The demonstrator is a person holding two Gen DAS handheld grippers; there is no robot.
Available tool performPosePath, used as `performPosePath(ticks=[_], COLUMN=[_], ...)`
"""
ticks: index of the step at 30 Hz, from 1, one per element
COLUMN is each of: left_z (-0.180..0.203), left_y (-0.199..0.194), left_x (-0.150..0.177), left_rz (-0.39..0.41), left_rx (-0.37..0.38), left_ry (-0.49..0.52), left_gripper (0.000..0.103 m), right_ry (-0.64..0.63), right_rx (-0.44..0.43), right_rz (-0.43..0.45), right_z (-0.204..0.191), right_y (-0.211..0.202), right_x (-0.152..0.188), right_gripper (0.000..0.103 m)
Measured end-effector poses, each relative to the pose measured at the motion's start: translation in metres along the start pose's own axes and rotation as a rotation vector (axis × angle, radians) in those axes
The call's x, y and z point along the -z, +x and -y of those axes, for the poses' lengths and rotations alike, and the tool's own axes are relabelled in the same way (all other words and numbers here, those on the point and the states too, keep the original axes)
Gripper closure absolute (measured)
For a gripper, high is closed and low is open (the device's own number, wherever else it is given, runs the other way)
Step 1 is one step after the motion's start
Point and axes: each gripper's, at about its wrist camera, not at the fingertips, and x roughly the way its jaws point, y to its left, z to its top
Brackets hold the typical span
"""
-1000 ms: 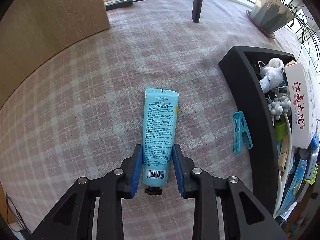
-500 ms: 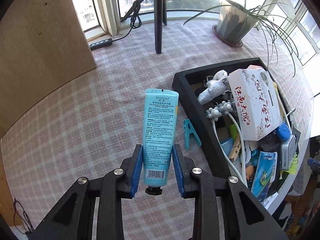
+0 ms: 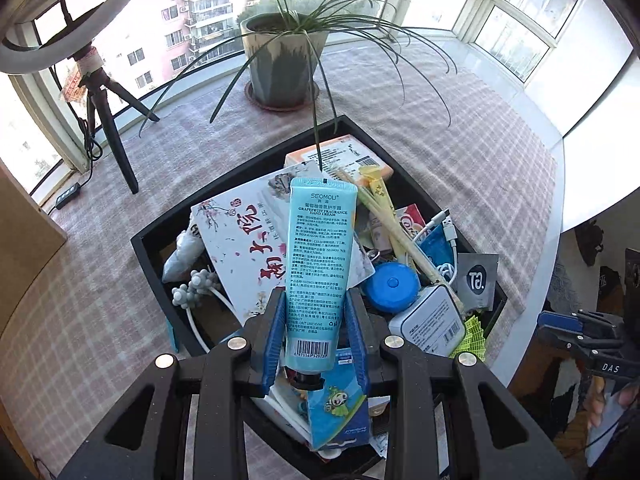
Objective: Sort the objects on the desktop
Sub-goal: 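Carry the teal tube into the black tray and open the left gripper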
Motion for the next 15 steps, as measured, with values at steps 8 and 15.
performPosePath(ticks=[8,15], left_z=[0.044,0.026], left_y=[0.021,0.006], left_x=[-0.013,-0.014], left_rz=[-0.033,0.010], left_rx=[0.035,-0.004], left_ry=[0.032,0.013], left_gripper=[0.072,0.060], right_ry=[0.062,0.069], right_rx=[0.028,0.042], right_rz=[0.005,0.009], right_z=[0.040,0.047], right_y=[-0.013,-0.018], right_x=[0.006,0.010], right_gripper=[0.068,0.068])
